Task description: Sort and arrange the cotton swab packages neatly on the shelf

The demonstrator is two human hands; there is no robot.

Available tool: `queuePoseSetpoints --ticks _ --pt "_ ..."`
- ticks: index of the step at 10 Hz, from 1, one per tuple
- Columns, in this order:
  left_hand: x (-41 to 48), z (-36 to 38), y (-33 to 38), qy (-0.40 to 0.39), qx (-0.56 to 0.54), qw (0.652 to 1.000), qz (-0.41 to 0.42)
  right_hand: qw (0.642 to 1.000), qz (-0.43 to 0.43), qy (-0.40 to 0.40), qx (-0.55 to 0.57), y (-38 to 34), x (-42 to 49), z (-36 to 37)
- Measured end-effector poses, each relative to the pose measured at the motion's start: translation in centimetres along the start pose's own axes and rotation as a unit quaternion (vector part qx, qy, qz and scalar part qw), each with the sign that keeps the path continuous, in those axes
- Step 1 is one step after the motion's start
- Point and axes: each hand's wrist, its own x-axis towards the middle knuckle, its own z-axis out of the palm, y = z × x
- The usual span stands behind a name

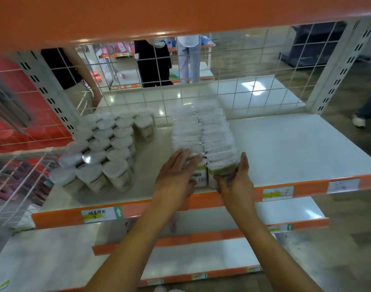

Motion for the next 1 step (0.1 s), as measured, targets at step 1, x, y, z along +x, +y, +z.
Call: queuePoseSetpoints --ticks 1 --pt "-0.45 -0.27 0.36 0.004 0.019 1.0 -0.013 1.0 -0.004 0.005 0.006 -0.55 -0.37 -0.69"
